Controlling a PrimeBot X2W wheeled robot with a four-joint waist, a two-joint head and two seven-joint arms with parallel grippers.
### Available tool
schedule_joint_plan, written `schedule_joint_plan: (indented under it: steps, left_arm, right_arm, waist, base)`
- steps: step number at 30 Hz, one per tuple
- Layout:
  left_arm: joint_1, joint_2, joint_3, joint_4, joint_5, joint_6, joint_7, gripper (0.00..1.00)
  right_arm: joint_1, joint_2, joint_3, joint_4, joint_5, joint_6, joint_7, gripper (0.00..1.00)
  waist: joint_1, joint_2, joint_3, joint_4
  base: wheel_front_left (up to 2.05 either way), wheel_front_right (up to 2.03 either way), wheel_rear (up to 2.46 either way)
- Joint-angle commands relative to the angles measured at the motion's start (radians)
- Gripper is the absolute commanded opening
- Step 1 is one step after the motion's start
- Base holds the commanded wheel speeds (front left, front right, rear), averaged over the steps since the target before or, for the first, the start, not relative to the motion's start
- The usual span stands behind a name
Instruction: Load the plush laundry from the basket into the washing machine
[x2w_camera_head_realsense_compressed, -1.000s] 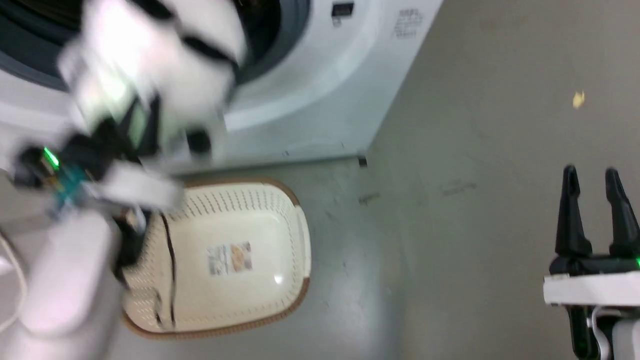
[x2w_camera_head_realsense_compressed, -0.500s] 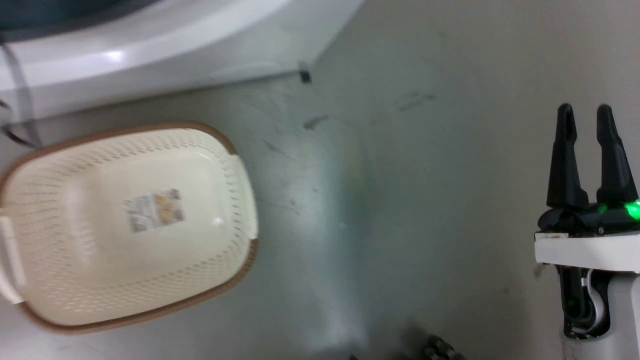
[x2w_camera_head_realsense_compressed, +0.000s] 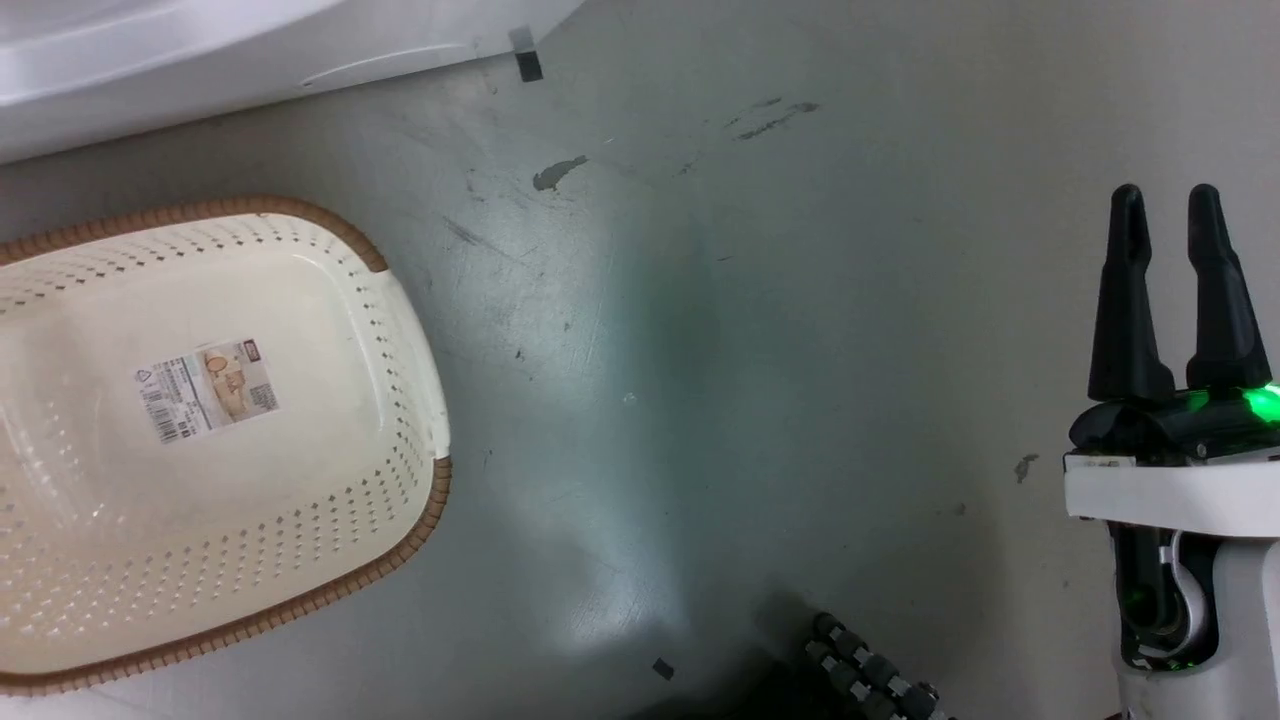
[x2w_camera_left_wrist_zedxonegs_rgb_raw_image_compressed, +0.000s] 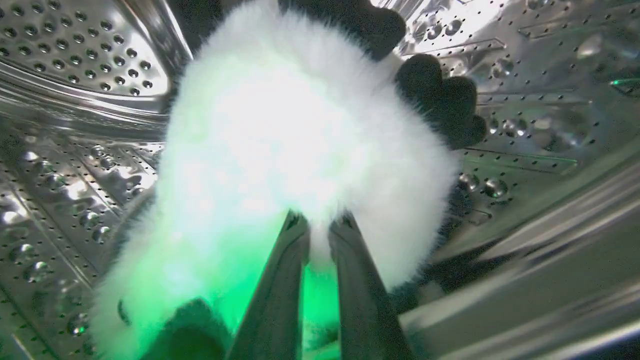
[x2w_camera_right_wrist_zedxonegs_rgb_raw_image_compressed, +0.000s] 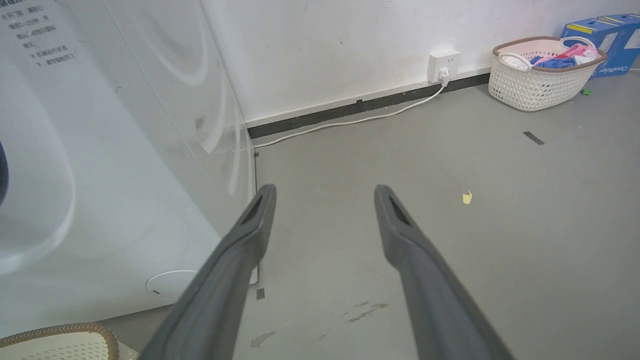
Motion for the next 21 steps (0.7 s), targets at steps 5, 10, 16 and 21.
schedule_joint_plan:
  steps: [5, 10, 16, 21]
  left_arm:
    - [-0.021, -0.036, -0.024, 0.084, -0.005, -0.012, -0.056, 0.00]
    - [0.001, -0.071, -0.033, 0.142, -0.015, -0.008, -0.137, 1.00]
    - [0.118, -0.143, 0.023, 0.219, -0.099, 0.022, -0.301, 1.00]
    - [0.269, -0.206, 0.033, 0.259, -0.145, 0.004, -0.397, 1.00]
  right_arm:
    - [-0.020, 0.000, -0.011, -0.002, -0.018, -0.001, -0.004, 1.00]
    - [-0.009, 0.000, -0.050, -0.002, -0.054, -0.001, -0.004, 1.00]
    - [0.037, 0.000, -0.081, 0.007, -0.153, -0.001, -0.004, 1.00]
    - [0.099, 0.000, -0.110, 0.024, -0.221, -0.001, -0.004, 1.00]
  waist:
    - [-0.0002, 0.0000, -0.018, 0.027]
    - [-0.0002, 0.0000, -0.071, 0.061]
    - [-0.0002, 0.0000, -0.220, 0.126]
    - [-0.0002, 0.0000, -0.377, 0.198]
  base:
    - [0.00, 0.00, 0.00]
    - [0.00, 0.00, 0.00]
    - [0.00, 0.00, 0.00]
    - [0.00, 0.00, 0.00]
